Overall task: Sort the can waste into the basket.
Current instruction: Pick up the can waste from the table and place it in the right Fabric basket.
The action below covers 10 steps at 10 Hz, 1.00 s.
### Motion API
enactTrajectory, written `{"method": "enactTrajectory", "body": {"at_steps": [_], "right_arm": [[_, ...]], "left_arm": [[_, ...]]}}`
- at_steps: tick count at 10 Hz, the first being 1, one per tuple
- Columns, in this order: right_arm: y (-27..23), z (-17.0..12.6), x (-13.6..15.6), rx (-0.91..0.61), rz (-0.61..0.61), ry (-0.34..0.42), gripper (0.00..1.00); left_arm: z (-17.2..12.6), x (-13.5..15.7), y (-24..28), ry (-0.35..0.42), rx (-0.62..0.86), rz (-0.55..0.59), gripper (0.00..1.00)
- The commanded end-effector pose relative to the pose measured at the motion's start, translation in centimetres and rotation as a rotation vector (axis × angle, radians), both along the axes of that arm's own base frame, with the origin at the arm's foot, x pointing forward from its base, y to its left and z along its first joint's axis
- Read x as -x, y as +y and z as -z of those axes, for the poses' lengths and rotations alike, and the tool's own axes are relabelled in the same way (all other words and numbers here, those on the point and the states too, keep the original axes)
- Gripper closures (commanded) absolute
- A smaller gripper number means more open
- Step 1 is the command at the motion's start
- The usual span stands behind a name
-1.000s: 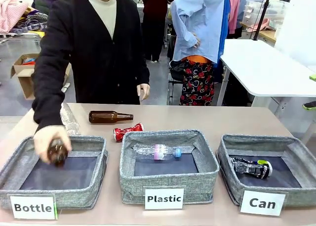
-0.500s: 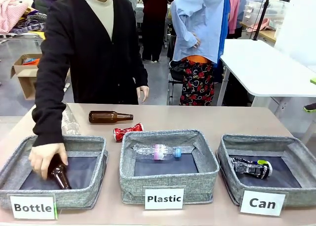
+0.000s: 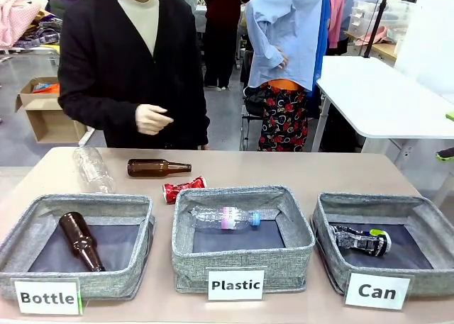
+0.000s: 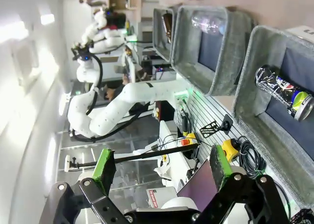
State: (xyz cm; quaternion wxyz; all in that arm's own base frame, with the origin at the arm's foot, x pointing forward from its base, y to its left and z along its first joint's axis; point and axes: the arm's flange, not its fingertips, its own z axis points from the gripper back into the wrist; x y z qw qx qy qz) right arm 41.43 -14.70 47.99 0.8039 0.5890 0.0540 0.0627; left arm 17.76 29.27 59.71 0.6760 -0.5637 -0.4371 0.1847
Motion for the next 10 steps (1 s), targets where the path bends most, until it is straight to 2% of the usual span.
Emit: {"method": "enactTrajectory", "body": {"at_steps": [1, 2, 3, 5, 8, 10], "right_arm": [[-0.4, -0.3, -0.1, -0.001, -0.018, -0.011, 0.0], [-0.4, -0.3, -0.1, -0.001, -0.018, -0.011, 0.0], [-0.4, -0.3, -0.1, -0.001, -0.018, -0.011, 0.0], [-0.4, -0.3, -0.1, -0.001, -0.018, -0.011, 0.0], [-0.4, -0.3, -0.1, -0.001, -0.018, -0.011, 0.0], [-0.4, -0.3, -0.1, -0.001, -0.018, -0.011, 0.0]], "left_arm": [[0.7, -2.3, -5.8, 0.029, -0.106, 0.12, 0.0], [1.2, -3.3, -8.9, 0.059, -0.165, 0.206, 0.0], [2.3, -4.7, -12.7, 0.074, -0.282, 0.265, 0.0], [4.0, -5.6, -19.6, 0.081, -0.539, 0.359, 0.0], [6.9, -5.1, -25.7, 0.08, -0.74, 0.496, 0.0], [8.9, -4.0, -27.8, 0.03, -0.879, 0.591, 0.0]]}}
